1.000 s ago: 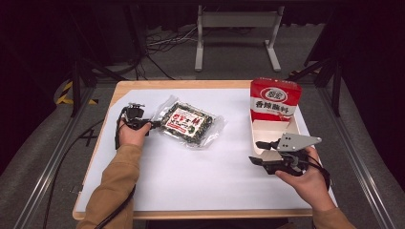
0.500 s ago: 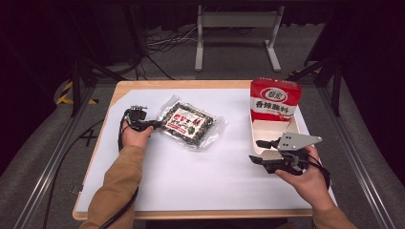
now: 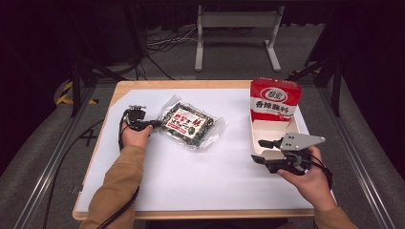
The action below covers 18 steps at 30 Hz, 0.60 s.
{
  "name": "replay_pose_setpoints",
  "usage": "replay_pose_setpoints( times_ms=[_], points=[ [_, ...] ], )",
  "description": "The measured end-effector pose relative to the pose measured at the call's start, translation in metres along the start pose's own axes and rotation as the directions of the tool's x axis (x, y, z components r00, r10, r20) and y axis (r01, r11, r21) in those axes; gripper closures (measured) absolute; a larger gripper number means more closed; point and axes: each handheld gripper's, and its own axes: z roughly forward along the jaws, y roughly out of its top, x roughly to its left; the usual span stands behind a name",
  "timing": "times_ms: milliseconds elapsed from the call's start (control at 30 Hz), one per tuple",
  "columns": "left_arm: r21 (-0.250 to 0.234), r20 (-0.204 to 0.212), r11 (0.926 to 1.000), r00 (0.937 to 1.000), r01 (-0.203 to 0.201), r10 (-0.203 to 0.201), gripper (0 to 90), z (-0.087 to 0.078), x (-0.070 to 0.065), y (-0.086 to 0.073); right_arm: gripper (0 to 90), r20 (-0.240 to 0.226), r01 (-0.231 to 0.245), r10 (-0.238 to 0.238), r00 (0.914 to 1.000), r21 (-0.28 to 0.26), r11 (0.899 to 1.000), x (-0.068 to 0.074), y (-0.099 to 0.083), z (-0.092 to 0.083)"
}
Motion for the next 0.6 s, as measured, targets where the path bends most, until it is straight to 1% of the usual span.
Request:
replay_pose_setpoints(
  times_ms=[100,167,267,300,333,433,500,600],
  points=[
    [-0.010,0.015,0.9999,0.9999,0.003,-0.003,79.4,-0.005,-0.001,0.002,43.9,0.003,-0.001,0.001,1.0000,-0.005,1.000,0.000,0.000,-0.002],
    [-0.021,0.012,0.9997,0.9999,-0.009,0.010,79.8,-0.010,-0.005,0.005,43.9,0.006,-0.002,0.002,1.0000,-0.005,1.000,-0.001,0.000,-0.003],
    [-0.043,0.016,0.9985,0.9993,-0.035,0.035,80.5,-0.019,-0.011,0.010,43.9,0.009,-0.002,0.002,1.0000,-0.005,1.000,-0.001,0.000,-0.003],
    [-0.052,0.016,0.9972,0.9984,-0.053,0.054,80.7,-0.023,-0.014,0.012,43.9,0.009,-0.002,0.002,1.0000,-0.005,1.000,-0.001,0.000,-0.003],
    [-0.058,0.013,0.9968,0.9984,-0.054,0.055,80.8,-0.025,-0.016,0.013,43.9,0.009,-0.002,0.002,1.0000,-0.005,1.000,-0.001,0.000,-0.003],
    [-0.075,0.007,0.9932,0.9959,-0.089,0.090,81.2,-0.033,-0.023,0.017,44.0,0.010,-0.004,0.004,0.9999,-0.005,1.000,0.000,0.000,-0.002],
    [-0.083,0.011,0.9924,0.9957,-0.091,0.092,81.5,-0.036,-0.025,0.018,44.0,0.010,-0.003,0.003,0.9999,-0.005,1.000,0.000,0.000,-0.002],
    [-0.098,0.007,0.9882,0.9929,-0.118,0.119,81.9,-0.045,-0.032,0.022,44.0,0.011,-0.003,0.003,0.9999,-0.006,1.000,0.000,0.001,-0.002]
  ],
)
